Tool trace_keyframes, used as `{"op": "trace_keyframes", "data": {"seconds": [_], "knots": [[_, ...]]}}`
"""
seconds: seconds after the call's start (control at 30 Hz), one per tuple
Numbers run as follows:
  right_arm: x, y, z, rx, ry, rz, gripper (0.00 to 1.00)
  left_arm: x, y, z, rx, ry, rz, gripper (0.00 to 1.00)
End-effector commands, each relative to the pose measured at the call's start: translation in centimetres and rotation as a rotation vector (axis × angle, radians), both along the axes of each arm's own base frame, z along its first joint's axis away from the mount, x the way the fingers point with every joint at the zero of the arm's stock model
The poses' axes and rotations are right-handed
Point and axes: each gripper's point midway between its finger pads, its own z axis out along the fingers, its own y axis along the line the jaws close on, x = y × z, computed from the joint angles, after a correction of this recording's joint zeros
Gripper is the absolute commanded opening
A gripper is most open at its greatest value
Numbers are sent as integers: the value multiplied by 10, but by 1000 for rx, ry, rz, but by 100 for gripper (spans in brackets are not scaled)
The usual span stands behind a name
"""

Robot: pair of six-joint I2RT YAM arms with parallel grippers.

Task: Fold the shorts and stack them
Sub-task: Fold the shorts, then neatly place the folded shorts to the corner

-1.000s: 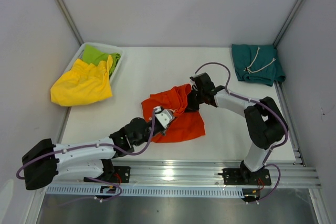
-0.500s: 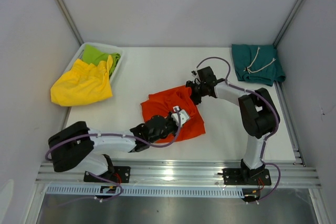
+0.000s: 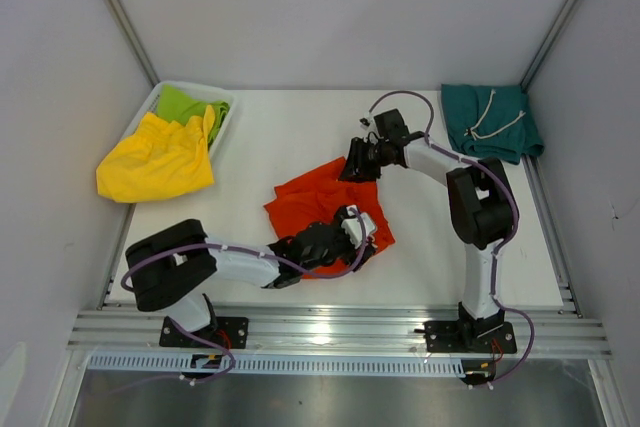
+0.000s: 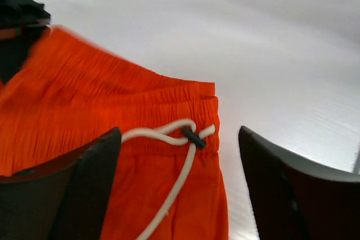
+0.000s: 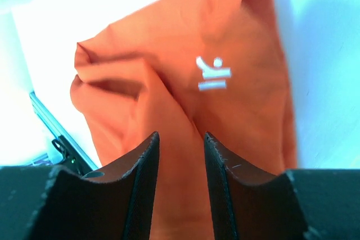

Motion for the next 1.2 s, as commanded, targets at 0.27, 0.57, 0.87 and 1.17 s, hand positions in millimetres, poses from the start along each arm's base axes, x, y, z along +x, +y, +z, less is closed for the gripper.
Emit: {"op": "trace_keyframes", "data": {"seconds": [0.27,0.57,0.87,1.17], "knots": [[50,-19,26,-39,-90,-55,50,-10,6,120,-285,-61,-3,99],[43,-57,52,-59,-150,-145,99,29,67,137,-329,97,279,99],[-30,-85,42,46,-122,-137,99,31,106,71,-241,260,389,99],[-88,-105,22,93,-104,-142,100,32,103,40,-219,350,425,99]]}}
